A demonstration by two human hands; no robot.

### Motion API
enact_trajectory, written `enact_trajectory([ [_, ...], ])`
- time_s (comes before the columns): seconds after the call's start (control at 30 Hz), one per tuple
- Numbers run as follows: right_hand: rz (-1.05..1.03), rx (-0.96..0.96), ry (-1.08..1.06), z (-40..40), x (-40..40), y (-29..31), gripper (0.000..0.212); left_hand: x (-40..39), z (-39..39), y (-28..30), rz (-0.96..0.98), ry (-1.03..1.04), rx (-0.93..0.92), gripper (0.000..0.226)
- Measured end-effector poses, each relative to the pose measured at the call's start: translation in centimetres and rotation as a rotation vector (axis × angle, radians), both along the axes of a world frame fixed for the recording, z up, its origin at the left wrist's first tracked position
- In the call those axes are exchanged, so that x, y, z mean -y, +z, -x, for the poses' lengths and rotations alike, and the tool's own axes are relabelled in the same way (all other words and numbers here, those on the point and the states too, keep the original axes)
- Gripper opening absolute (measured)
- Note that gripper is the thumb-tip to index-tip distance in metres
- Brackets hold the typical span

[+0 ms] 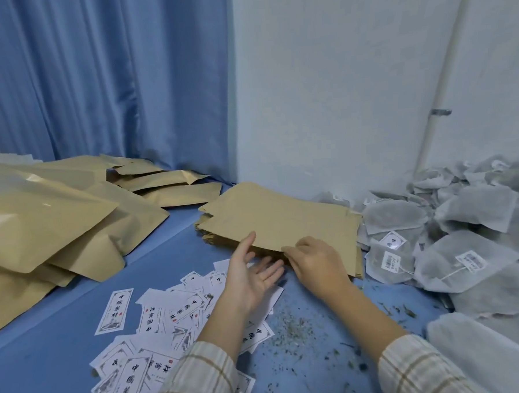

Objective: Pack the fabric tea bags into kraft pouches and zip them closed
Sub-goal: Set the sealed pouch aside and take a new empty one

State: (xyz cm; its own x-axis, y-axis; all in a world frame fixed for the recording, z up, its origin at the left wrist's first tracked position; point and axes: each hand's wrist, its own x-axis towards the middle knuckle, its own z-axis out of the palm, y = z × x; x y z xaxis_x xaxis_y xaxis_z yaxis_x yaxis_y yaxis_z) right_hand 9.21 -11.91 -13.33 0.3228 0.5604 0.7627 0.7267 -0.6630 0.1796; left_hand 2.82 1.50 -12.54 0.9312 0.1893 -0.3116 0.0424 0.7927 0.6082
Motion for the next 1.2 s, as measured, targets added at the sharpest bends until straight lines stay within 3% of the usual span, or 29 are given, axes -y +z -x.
enact_trajectory([
  [0.17,-0.089,0.181,0.289,3.3,3.0,-0.1,0.009,1.4,2.2,1.1,-0.062,-0.002,0.06,0.028],
  [0.27,-0.037,0.121,0.311,5.5,4.4,0.3,0.012,2.9,4.1,2.6,-0.193,0.089,0.017,0.02],
  [0.33,0.009,-0.028,0.285,7.2,4.9,0.9,0.013,4.0,5.7,4.0,-0.339,0.172,0.015,0.025],
  [0.43,-0.149,-0.371,0.229,10.0,4.7,2.4,0.021,5.0,7.5,4.9,-0.785,0.367,-0.016,0.027],
  [0.53,-0.749,-0.881,0.453,12.7,3.7,6.2,0.019,5.4,9.3,5.9,-1.361,0.475,0.081,0.034],
  [0.63,-1.165,-1.238,0.709,13.6,4.5,9.9,0.034,5.4,10.4,6.5,-1.877,0.418,0.238,0.08],
  [0.7,-1.279,-1.344,0.714,13.5,6.2,11.0,0.043,5.5,10.9,6.6,-2.223,0.433,0.159,0.089],
  [0.83,-1.355,-1.306,0.426,12.8,8.8,8.7,0.024,5.8,11.7,5.3,-2.557,0.339,0.001,0.082],
  [0.93,-1.509,-1.384,0.258,12.4,9.7,5.1,0.024,6.0,12.3,3.8,-2.608,0.045,-0.088,0.091],
  [1.0,-1.495,-1.434,0.166,12.5,9.9,2.9,0.018,6.6,12.6,3.1,-2.423,-0.29,-0.121,0.108],
  [1.1,-1.478,-1.534,0.169,12.6,10.0,0.2,0.015,8.6,12.9,2.5,-2.095,-0.69,-0.001,0.133],
  [1.2,-1.448,-1.643,0.256,13.4,10.3,-1.6,0.007,11.1,12.3,1.9,-1.769,-0.629,0.132,0.112],
])
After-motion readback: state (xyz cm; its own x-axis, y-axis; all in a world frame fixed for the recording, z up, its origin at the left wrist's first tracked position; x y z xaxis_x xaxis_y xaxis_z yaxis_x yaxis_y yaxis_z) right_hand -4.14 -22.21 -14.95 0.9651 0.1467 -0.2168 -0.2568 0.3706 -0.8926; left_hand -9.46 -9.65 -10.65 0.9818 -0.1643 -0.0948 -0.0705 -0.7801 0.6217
